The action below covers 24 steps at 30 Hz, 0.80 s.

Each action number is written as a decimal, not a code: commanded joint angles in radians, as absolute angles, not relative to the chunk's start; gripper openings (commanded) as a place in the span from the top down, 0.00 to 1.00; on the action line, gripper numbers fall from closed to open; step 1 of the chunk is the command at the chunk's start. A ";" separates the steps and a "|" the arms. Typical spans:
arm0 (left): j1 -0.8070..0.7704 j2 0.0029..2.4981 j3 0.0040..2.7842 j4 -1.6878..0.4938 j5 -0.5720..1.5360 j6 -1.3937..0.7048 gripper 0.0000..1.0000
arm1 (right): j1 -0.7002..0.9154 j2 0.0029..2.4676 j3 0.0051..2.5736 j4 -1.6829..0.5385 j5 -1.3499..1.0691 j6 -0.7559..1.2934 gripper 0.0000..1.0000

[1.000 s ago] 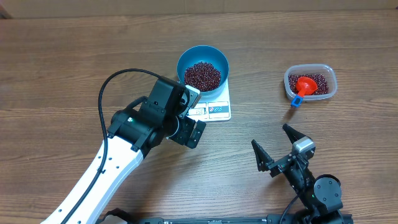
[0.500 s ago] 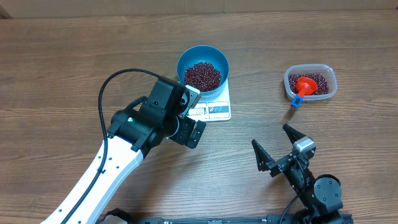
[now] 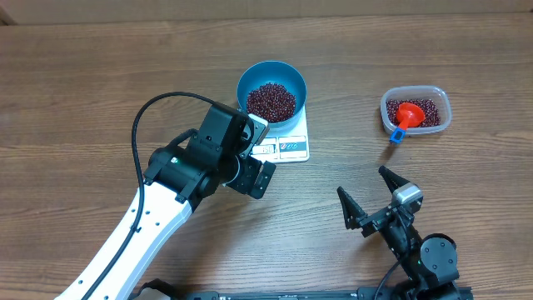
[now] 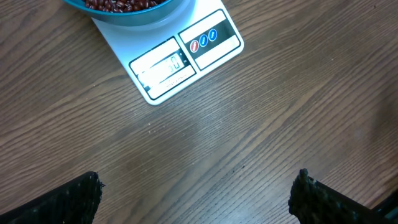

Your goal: Scoop item into bowl and weigh 150g on scale

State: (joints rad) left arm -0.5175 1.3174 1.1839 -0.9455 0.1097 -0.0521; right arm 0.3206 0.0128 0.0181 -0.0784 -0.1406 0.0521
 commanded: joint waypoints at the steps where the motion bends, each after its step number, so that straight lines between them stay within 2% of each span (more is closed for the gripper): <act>1: -0.523 1.315 1.187 -0.944 0.122 -0.052 0.00 | 0.318 0.003 0.008 -0.073 -0.128 0.056 0.00; 10: -0.533 1.210 1.186 -0.992 0.123 -0.052 0.00 | 0.318 0.003 0.008 -0.073 -0.128 0.056 0.00; 18: -0.505 0.844 1.139 -1.047 0.123 -0.052 0.00 | 0.318 0.003 0.008 -0.073 -0.128 0.056 0.00; 24: -0.374 0.518 0.884 -0.896 0.124 -0.133 0.00 | 0.318 0.003 0.008 -0.073 -0.128 0.056 0.00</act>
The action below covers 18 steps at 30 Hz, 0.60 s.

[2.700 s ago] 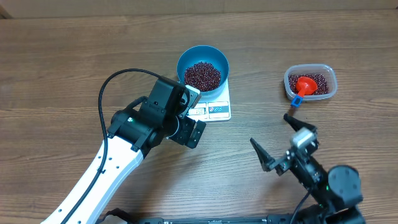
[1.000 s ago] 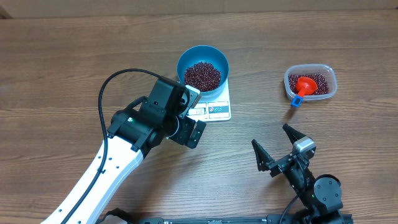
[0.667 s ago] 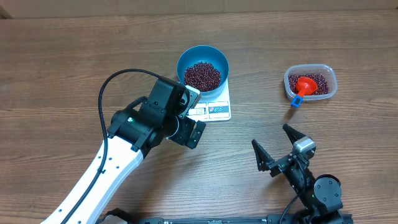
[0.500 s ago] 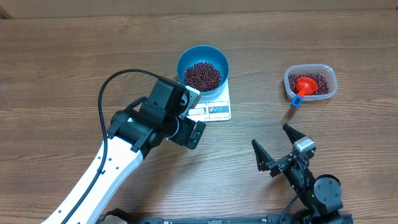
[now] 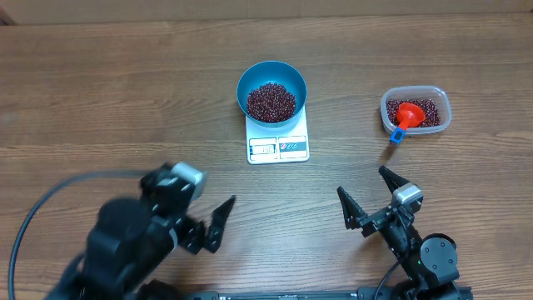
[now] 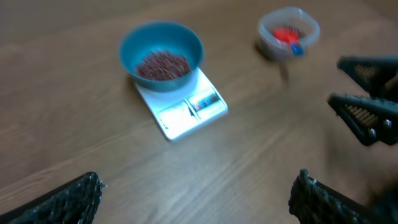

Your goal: Scoop item into bowl and weigh 150g on scale

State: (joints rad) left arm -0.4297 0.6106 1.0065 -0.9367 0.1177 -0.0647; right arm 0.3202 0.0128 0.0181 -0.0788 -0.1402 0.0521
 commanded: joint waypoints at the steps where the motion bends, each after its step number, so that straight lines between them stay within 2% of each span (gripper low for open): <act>1: -0.349 0.471 0.834 -0.868 0.124 -0.170 0.00 | 0.318 0.003 0.008 -0.073 -0.128 0.056 0.00; 10: -0.231 0.104 0.379 -0.588 0.132 -0.357 0.00 | 0.318 0.003 0.008 -0.073 -0.128 0.056 0.00; 18: -0.191 0.003 0.104 -0.231 0.121 -0.511 0.00 | 0.318 0.003 0.008 -0.073 -0.128 0.056 0.00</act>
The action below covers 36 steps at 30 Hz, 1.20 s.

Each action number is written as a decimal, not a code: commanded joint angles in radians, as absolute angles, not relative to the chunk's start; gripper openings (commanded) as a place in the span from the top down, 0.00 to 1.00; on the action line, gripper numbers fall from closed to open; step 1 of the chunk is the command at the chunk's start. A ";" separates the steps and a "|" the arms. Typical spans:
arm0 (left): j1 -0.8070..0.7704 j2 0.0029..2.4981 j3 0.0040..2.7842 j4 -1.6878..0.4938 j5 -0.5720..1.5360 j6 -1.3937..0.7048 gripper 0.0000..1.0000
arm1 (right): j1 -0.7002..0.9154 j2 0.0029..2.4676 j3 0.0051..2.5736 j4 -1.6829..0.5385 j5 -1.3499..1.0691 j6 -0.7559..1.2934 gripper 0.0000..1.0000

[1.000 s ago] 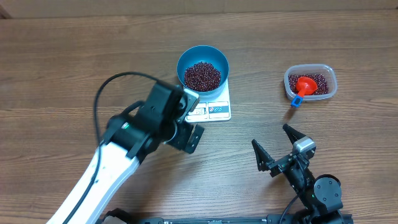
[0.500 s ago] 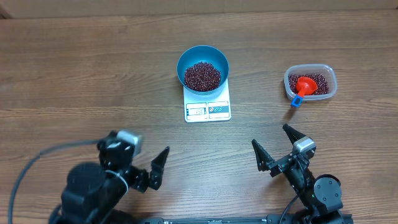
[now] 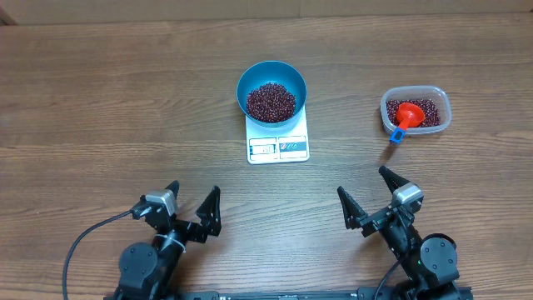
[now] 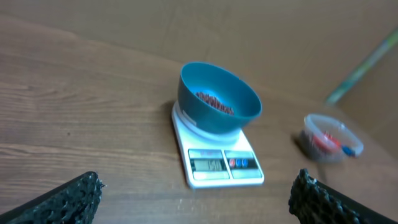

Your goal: Scoop item into bowl and weigh 150g on scale

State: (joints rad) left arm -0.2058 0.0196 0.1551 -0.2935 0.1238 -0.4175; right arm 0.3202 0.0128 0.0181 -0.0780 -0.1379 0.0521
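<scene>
A blue bowl holding dark red beans stands on a white scale at the table's middle; the left wrist view shows the bowl and the scale with a lit display. A clear tub of beans with a red scoop sits at the right. My left gripper is open near the front edge on the left, and my right gripper is open at the front right. Both are empty.
The clear tub shows at the right of the left wrist view. A cable runs from the left arm's base. The wooden table spreads around the scale.
My left arm has drawn further back to the front edge and stands upright at its base, gripper still open. The right arm, bowl, scale and tub have not moved.
My left gripper was open right beside the scale, looking down at its display. Then it was back near the front left of the table, facing the bowl. Now it rests at the front edge. The right gripper stayed open and still throughout.
</scene>
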 commanded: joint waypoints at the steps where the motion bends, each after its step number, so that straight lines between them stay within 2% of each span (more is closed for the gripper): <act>1: -0.188 0.003 0.084 -0.183 0.114 -0.516 0.00 | 0.318 0.003 0.008 -0.073 -0.128 0.056 0.00; 6: -0.189 0.003 0.004 0.022 0.021 -0.573 0.00 | 0.318 0.003 0.008 -0.073 -0.128 0.056 0.00; 13: -0.188 0.003 0.005 -0.082 -0.030 -0.528 0.00 | 0.318 0.003 0.008 -0.073 -0.128 0.056 0.00; 16: -0.189 0.002 0.005 -0.079 0.002 -0.374 0.00 | 0.318 0.003 0.008 -0.073 -0.128 0.056 0.00; 36: -0.190 0.004 0.005 -0.078 -0.004 -0.369 0.00 | 0.318 0.003 0.008 -0.073 -0.128 0.056 0.00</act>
